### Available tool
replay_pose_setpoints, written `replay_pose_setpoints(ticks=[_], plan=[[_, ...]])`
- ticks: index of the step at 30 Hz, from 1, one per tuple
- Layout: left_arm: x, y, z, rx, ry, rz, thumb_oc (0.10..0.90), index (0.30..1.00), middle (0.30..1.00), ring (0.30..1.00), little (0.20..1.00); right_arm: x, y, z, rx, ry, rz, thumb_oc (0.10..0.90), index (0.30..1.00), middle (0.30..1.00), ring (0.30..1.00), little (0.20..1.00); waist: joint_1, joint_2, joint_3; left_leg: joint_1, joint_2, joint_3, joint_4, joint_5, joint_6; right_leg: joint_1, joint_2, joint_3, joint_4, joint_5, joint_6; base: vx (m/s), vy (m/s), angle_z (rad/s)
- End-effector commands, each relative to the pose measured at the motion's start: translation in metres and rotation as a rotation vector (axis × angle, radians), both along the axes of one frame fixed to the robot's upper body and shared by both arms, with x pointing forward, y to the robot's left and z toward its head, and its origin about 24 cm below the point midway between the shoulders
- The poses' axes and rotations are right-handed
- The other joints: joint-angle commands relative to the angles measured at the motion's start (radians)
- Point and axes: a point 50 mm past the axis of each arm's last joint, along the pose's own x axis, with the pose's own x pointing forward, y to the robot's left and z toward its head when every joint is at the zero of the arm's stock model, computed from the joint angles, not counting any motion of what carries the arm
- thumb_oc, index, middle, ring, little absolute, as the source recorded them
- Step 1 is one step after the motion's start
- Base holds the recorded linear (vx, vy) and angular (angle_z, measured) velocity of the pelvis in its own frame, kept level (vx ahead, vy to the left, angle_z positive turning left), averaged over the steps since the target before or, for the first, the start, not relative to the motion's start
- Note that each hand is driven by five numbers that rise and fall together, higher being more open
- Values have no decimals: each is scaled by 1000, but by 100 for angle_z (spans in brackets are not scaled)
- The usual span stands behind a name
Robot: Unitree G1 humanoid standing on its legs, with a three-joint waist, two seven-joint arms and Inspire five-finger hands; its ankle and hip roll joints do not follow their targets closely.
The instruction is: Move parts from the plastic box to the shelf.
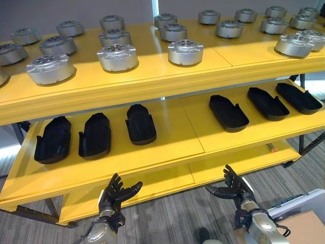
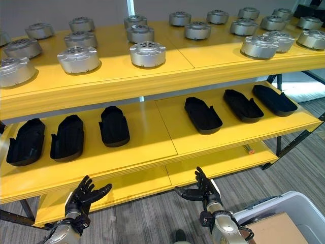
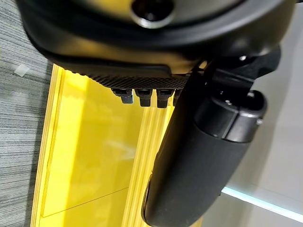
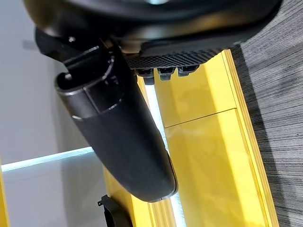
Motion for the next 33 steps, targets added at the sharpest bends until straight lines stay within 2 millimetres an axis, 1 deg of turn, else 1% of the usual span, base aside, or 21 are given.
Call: replay_pose_setpoints(ticks=[1, 16, 33], plan=[[36, 27, 43, 108, -231, 35, 900, 1000, 1000, 1000, 1000, 34, -3, 46, 16, -255, -19, 900, 1000, 1000, 1000, 1000, 3, -35, 2, 62, 28, 40, -3, -69, 9, 46, -56, -45, 8, -68, 47, 0, 0, 0], [40, 19, 45, 95, -225, -10, 900, 1000, 1000, 1000, 1000, 38, 0, 48, 17, -258, -2, 900, 1000, 1000, 1000, 1000, 3, -34, 7, 63, 29, 41, -3, -70, 10, 46, -56, -48, 8, -68, 46, 0, 0, 0], [42, 17, 44, 93, -227, -34, 900, 1000, 1000, 1000, 1000, 40, 4, 50, 27, -276, 32, 900, 1000, 1000, 1000, 1000, 6, -30, 5, 62, 30, 38, -3, -67, 8, 48, -56, -55, 8, -69, 45, 0, 0, 0]])
